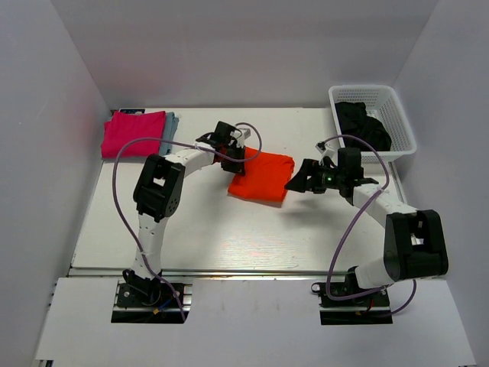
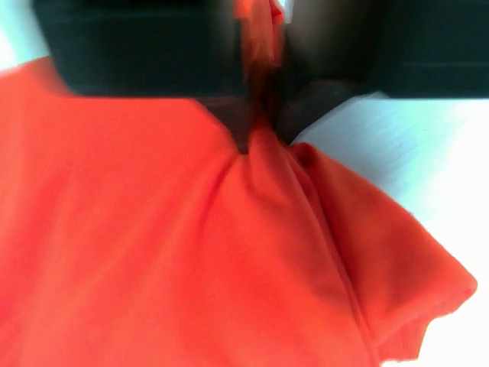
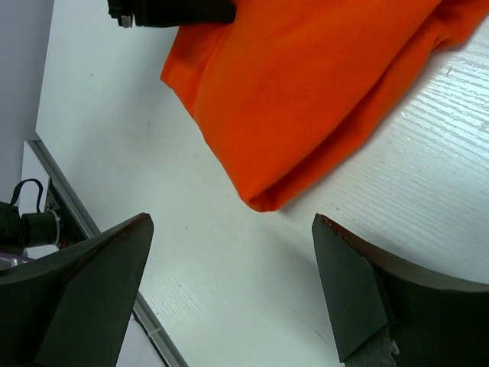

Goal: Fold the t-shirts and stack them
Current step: Put the neatly folded tshirt into the corner of the board with the left arm

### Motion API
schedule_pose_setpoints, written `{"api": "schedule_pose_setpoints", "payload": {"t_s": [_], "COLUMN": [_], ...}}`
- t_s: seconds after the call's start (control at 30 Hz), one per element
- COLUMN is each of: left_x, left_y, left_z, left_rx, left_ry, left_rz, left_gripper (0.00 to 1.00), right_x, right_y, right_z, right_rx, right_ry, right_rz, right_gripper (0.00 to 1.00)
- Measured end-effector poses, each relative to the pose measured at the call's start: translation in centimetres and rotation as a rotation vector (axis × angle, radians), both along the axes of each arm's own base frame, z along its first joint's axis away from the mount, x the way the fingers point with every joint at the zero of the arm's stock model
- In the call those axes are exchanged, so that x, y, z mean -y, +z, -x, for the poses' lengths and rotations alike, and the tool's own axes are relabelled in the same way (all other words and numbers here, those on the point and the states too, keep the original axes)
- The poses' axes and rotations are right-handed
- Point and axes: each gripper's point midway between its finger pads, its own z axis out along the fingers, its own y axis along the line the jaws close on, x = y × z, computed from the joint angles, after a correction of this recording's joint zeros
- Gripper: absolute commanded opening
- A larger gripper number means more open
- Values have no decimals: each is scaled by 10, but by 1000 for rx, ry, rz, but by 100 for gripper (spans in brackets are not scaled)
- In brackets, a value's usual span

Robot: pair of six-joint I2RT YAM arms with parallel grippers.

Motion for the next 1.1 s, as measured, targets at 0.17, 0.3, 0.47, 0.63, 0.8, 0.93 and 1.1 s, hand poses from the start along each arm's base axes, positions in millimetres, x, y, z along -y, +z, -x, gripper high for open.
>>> {"api": "schedule_pose_setpoints", "payload": {"t_s": [0.17,0.3,0.47,0.63,0.8,0.93,1.1], "left_x": [1,-6,-36,-78,-125,-159,-197], "left_y": [1,1,12,40,81,121,168], "left_z": [-15,-23,-41,-64,-79,-87,-94], "left_rx": [46,83,175,272,370,459,560], "left_ry": [-2,-11,15,41,81,117,170], "left_rz": [-31,-66,-183,-337,-484,-578,-678], "left_gripper": [0,0,0,0,0,0,0], "right_x": [3,9,12,15,18,19,21], "right_y": [0,2,8,9,8,8,7], "right_z": [1,1,1,-1,-3,-4,-5], "right_rx": [10,19,48,54,59,60,60], "right_ry": [-10,-28,-40,-51,-58,-64,-72], "right_rz": [6,11,14,18,24,28,32], "right_gripper": [90,90,90,90,90,90,90]}}
